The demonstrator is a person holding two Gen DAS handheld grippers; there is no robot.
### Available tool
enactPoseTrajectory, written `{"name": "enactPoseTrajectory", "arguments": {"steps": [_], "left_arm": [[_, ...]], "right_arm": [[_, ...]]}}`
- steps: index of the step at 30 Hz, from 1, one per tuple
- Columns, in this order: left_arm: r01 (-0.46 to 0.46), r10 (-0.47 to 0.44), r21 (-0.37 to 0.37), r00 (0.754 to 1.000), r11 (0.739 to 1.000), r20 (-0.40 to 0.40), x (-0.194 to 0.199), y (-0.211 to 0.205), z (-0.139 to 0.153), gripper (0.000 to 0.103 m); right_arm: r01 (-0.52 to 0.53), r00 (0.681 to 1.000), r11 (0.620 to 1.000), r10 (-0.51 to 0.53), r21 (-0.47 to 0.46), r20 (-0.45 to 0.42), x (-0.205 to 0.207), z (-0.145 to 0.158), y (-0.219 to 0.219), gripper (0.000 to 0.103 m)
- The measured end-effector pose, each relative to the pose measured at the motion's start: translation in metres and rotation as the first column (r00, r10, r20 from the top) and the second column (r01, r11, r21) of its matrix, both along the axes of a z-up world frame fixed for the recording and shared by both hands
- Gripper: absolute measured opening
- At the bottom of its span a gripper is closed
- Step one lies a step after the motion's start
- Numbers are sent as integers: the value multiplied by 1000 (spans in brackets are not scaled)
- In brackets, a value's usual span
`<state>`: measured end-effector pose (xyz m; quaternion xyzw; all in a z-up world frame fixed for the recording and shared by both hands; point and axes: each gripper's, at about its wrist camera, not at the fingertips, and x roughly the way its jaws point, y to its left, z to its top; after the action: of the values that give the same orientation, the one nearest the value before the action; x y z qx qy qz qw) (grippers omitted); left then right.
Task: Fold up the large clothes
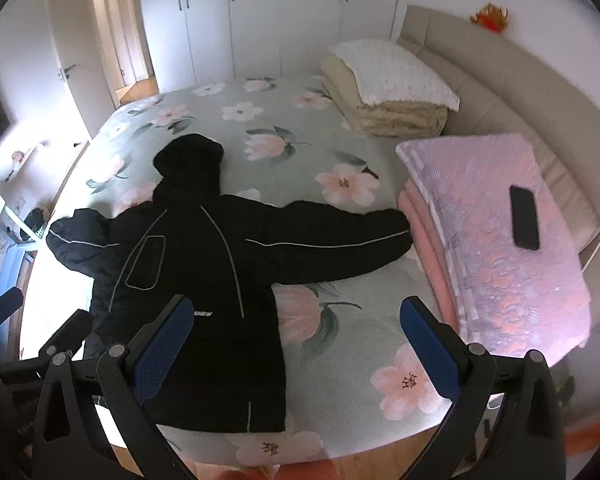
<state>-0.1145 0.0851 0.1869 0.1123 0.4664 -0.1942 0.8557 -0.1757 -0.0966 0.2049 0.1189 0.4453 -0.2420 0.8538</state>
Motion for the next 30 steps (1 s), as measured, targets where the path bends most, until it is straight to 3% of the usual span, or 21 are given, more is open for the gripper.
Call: {"name": "enactPoseTrajectory", "arguments": {"steps": [7, 11, 14, 22, 26, 30], "left_arm": [[5, -4, 10, 997, 1000, -80, 37, -65, -70, 103], [2, 2, 35, 994, 999, -113, 64, -99, -128, 103], [-6, 9, 26, 993, 1000, -121, 84, -116, -164, 103], [4, -4, 4, 997, 1000, -75, 136, -166, -254, 103], [24, -24, 0, 997, 1000, -71, 159, -193, -291, 103], [71, -72, -13, 992, 997, -108, 176, -223, -320, 103]], "right_arm": [[113, 993, 990, -109, 79, -54, 5, -89, -118, 103], [223, 974, 969, -217, 109, -66, 8, -158, -196, 103], [285, 958, 940, -281, 188, -49, 21, -213, -244, 103], [444, 892, 863, -451, 243, -27, 67, -330, -349, 101], [538, 833, 798, -552, 271, -31, 83, -384, -391, 95], [591, 782, 730, -623, 344, -23, 89, -418, -417, 88]]}}
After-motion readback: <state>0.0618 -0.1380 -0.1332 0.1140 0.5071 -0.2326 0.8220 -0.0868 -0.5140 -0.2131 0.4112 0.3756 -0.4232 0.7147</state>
